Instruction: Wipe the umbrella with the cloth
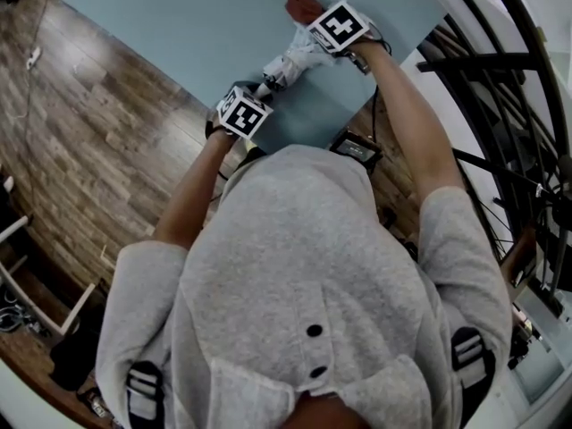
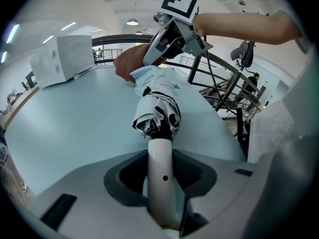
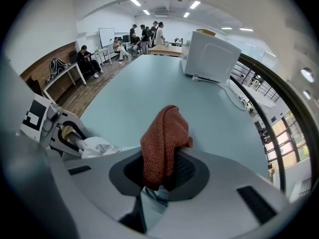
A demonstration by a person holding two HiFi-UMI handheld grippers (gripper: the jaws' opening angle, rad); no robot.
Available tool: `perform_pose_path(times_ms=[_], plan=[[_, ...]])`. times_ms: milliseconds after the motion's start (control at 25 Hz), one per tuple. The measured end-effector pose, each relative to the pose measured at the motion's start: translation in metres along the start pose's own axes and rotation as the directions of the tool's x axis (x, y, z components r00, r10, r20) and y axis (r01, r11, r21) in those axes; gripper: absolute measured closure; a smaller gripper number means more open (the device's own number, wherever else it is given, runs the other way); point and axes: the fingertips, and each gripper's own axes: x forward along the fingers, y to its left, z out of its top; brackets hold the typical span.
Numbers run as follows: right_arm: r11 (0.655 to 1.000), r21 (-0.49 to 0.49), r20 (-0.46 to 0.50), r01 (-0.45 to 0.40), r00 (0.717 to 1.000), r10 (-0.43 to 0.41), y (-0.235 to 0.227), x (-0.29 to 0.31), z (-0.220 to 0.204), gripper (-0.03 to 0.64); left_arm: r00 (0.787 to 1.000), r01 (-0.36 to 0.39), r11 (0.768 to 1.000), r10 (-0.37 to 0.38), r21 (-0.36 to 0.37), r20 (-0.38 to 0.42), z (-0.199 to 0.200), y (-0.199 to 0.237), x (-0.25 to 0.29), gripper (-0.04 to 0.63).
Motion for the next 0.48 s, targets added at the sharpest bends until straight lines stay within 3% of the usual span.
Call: perform_pose_path(times_ms=[480], plan=[[0.997,0.054,-0.035,-0.047,0.998,0.049,0.016,0.005,-0.002,0.543,1.0,0.0,1.0,0.0,0.0,0.004,0.003,-0.003,0.001,0.439]])
